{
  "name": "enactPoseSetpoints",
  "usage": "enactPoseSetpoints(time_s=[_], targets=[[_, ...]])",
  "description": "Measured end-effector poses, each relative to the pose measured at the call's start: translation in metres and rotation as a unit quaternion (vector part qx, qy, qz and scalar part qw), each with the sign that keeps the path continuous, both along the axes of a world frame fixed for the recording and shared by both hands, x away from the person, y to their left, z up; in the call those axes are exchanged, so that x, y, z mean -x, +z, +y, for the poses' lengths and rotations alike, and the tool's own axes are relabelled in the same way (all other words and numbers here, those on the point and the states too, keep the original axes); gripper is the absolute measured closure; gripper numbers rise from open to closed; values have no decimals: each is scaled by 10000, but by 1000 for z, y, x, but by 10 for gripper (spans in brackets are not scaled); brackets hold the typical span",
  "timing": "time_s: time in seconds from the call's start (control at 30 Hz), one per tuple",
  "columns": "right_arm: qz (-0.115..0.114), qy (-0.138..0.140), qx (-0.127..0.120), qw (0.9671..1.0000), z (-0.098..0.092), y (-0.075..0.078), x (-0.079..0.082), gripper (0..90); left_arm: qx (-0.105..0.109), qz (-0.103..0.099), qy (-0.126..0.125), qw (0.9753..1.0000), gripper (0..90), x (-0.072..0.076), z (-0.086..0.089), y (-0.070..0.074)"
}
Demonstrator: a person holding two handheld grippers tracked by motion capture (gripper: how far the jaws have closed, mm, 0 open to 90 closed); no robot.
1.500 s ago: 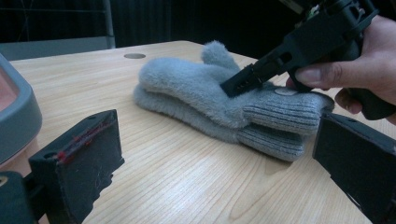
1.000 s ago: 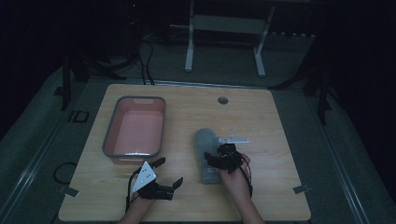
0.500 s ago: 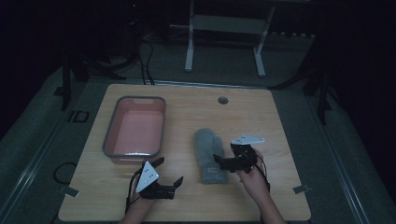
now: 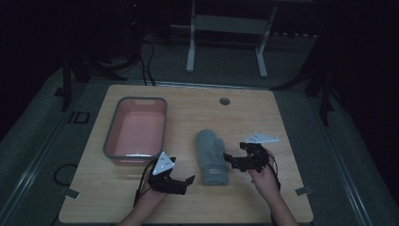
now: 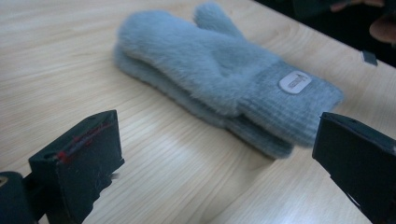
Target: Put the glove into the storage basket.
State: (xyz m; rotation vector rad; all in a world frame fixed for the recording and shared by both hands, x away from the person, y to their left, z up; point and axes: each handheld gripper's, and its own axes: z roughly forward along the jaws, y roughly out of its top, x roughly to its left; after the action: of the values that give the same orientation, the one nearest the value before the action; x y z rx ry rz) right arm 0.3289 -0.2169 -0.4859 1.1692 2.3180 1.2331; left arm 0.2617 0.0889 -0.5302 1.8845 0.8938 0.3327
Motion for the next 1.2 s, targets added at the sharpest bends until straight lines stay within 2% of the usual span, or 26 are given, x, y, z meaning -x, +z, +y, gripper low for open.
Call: enactPoseSetpoints(time_s=[0.07, 0.13, 0.2, 0.23, 0.27, 0.3, 0.33, 0.37, 0.4, 0.43, 0.5, 0.53, 0.57, 0.6, 0.63, 0.67, 0.73, 0.83, 0.9, 0.93, 1.0, 1.03, 1.07, 1.13, 1.17, 1.2], targets=[[-17, -75, -85, 9999, 1, 5, -1, 137, 25, 34, -70, 10000, 17, -2, -4, 3], [-44, 38, -159, 9999, 3, 9, -3, 104, 13, 54, -80, 10000, 18, -11, -19, 15], [-70, 98, -161, 9998, 5, 10, -4, 105, 6, 43, -82, 10000, 42, -15, -23, 19], [40, 220, -117, 9997, 11, 6, -9, 105, -67, 24, -32, 10000, 55, -24, -31, 24], [71, 201, -66, 9998, 13, 4, -11, 105, -67, 24, -32, 10000, 56, -24, -31, 24], [71, 201, -66, 9998, 13, 4, -11, 105, -104, 96, 18, 9999, 56, -30, -36, 26], [136, 228, -19, 9996, 16, 0, -13, 105, -47, 161, -2, 9999, 67, -34, -38, 27], [232, 218, 29, 9995, 18, -6, -17, 124, -20, 202, 12, 9998, 151, -37, -40, 27], [313, 137, 38, 9994, 19, -9, -20, 156, -83, 313, 128, 9994, 154, -45, -46, 24], [424, 88, 10, 9991, 18, -14, -23, 163, -83, 313, 128, 9994, 155, -45, -46, 24], [657, -33, -78, 9978, 15, -24, -30, 313, -184, 437, 268, 9985, 178, -55, -51, 18], [714, -40, -88, 9974, 15, -27, -31, 349, -252, 497, 417, 9976, 202, -61, -53, 14], [714, -40, -88, 9974, 15, -27, -31, 349, -252, 497, 417, 9976, 216, -61, -53, 14], [744, -40, -97, 9972, 14, -30, -32, 370, -269, 596, 468, 9968, 216, -66, -54, 10], [886, -38, -179, 9959, 13, -37, -34, 418, -341, 718, 505, 9956, 217, -71, -55, 5], [886, -38, -179, 9959, 13, -37, -34, 418, -341, 718, 505, 9956, 221, -71, -55, 5], [1048, -24, -25, 9945, 15, -47, -36, 356, -529, 845, 551, 9935, 235, -79, -58, -5], [1208, 29, -63, 9927, 15, -53, -38, 312, -489, 1062, 511, 9918, 234, -86, -58, -13], [1254, 63, -88, 9920, 15, -55, -39, 311, -487, 1103, 473, 9916, 234, -87, -58, -15], [1364, 135, -62, 9905, 15, -59, -42, 316, -425, 1210, 440, 9908, 234, -90, -58, -17], [1459, 199, -132, 9890, 12, -62, -45, 344, -412, 1284, 380, 9901, 234, -92, -58, -19], [1493, 227, -190, 9884, 10, -63, -46, 385, -427, 1318, 371, 9897, 233, -93, -58, -21], [1493, 227, -190, 9884, 10, -63, -46, 385, -427, 1318, 371, 9897, 233, -93, -58, -21], [1463, 332, -228, 9884, 9, -64, -46, 479, -371, 1485, 316, 9877, 233, -97, -57, -26], [1463, 332, -228, 9884, 9, -64, -46, 479, -371, 1485, 316, 9877, 233, -97, -57, -26], [1449, 462, -222, 9881, 11, -66, -45, 558, -324, 1518, 298, 9874, 233, -99, -57, -28]])
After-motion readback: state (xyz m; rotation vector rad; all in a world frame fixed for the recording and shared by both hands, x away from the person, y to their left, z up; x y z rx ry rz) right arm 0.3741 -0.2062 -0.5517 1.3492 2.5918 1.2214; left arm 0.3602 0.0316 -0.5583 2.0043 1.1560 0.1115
